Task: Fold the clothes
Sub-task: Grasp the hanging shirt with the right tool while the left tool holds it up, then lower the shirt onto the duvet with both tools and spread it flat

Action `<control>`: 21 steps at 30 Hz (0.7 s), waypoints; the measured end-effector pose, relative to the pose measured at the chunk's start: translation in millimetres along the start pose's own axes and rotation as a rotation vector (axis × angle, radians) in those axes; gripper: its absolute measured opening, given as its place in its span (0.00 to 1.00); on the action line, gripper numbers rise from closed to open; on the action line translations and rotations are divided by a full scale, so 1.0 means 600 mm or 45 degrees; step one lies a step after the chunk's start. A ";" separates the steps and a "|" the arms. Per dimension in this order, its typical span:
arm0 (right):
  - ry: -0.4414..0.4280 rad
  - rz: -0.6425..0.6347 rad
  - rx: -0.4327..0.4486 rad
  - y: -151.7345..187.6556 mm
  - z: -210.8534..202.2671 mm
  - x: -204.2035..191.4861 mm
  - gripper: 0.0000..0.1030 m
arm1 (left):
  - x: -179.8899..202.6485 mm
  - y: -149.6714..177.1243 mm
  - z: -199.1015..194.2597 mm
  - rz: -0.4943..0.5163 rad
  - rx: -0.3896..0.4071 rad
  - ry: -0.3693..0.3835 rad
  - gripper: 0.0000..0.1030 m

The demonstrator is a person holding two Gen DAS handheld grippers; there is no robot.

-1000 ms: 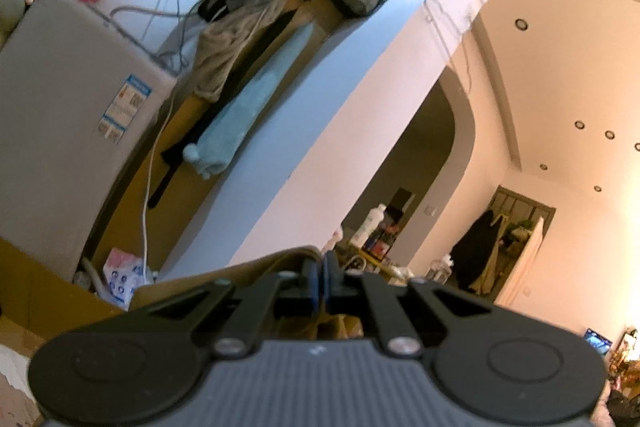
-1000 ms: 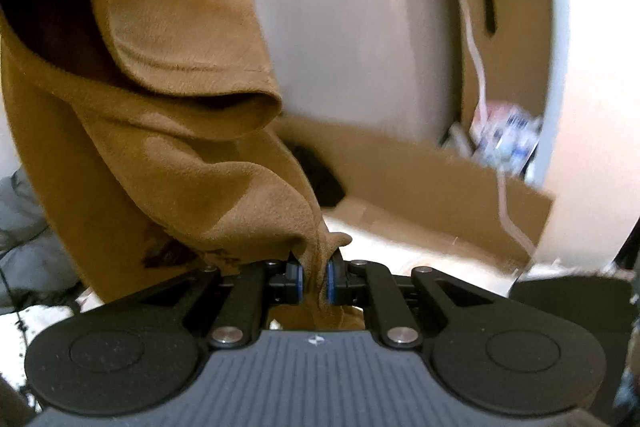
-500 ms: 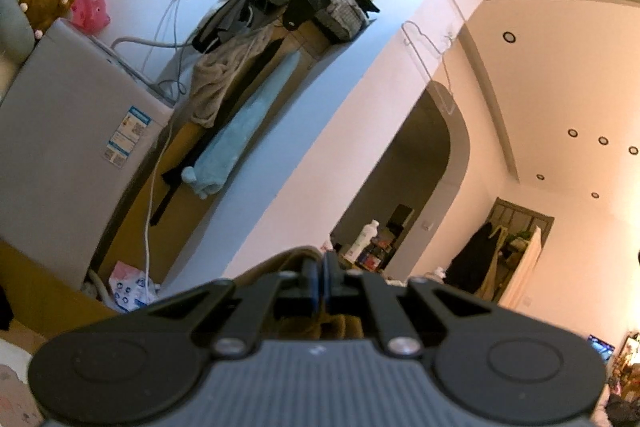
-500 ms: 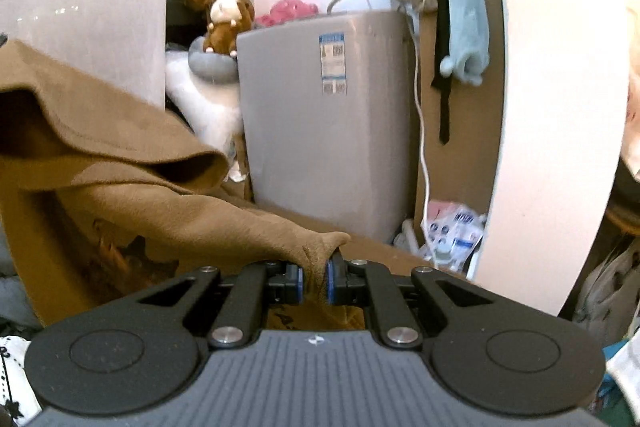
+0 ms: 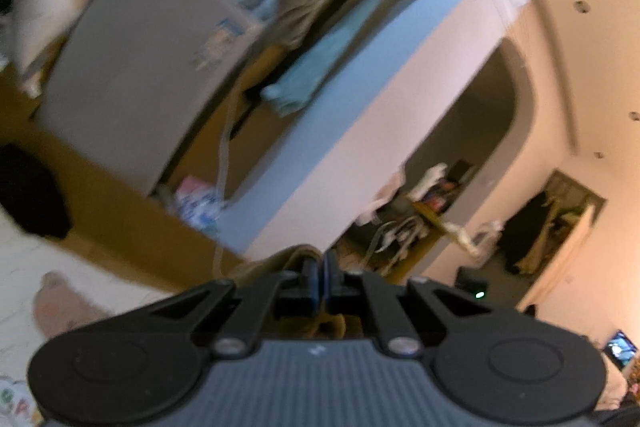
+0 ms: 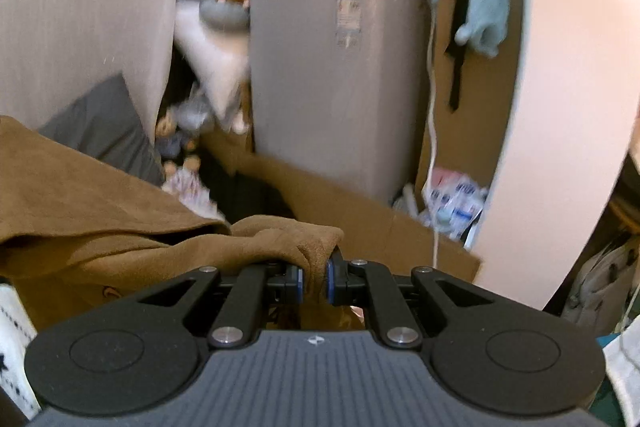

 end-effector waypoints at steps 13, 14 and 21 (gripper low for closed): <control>-0.188 -0.209 -0.350 0.044 0.255 -0.113 0.11 | -0.286 0.022 0.037 -0.211 -0.200 -0.271 0.02; -0.203 -0.223 -0.371 0.049 0.272 -0.123 0.11 | -0.307 0.027 0.038 -0.234 -0.202 -0.284 0.02; -0.312 -0.291 -0.515 0.093 0.386 -0.183 0.11 | -0.458 0.081 0.042 -0.407 -0.242 -0.367 0.02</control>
Point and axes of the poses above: each gripper's, at about its wrist camera, not at the fingertips, and z roughly the way its jaws point, x to its right, y to its underside, the point moved 2 cm from there along z, roughly the way its jaws point, and after that the axes turned 10 degrees about -x, right-handed, at the moved point
